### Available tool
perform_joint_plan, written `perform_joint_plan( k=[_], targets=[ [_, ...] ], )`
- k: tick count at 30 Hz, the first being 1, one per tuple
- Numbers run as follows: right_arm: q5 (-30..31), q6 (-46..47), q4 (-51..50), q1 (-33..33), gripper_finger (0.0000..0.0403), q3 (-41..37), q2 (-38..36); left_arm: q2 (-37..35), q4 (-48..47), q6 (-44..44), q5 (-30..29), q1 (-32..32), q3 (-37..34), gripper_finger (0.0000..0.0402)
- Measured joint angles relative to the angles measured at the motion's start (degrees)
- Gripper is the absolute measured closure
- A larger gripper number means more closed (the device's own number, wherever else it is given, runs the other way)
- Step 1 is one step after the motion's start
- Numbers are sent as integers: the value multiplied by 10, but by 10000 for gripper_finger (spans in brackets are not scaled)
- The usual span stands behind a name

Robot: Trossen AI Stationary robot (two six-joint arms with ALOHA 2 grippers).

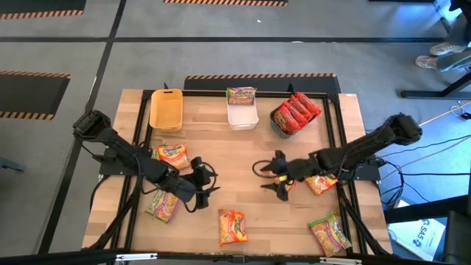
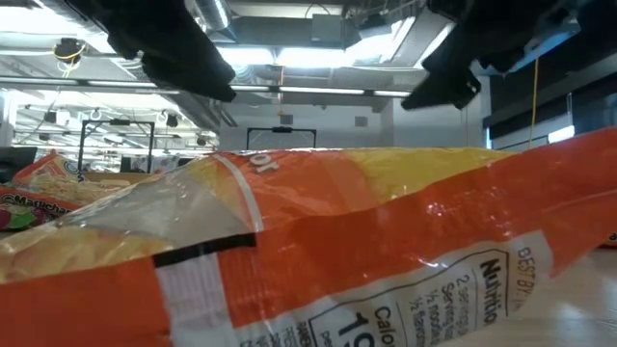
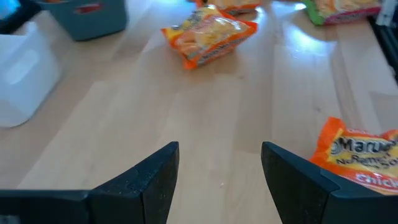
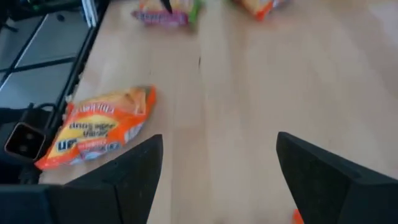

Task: Sort Maruchan noodles
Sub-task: Put the green noodle pack into the white bin

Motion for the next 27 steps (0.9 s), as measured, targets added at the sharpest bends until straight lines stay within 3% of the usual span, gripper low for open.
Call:
perform_joint_plan(
  k=[15, 20, 27],
  targets=[
    [-10, 47, 62, 20, 109, 0, 58, 85, 108, 3, 149, 11, 0, 179],
    [-70, 107, 137, 27, 109, 0, 106, 85, 121, -12, 151, -18, 0, 179],
    [-80, 246, 221, 85, 109, 16, 200, 117, 184, -46, 134, -72, 1, 179]
  ],
)
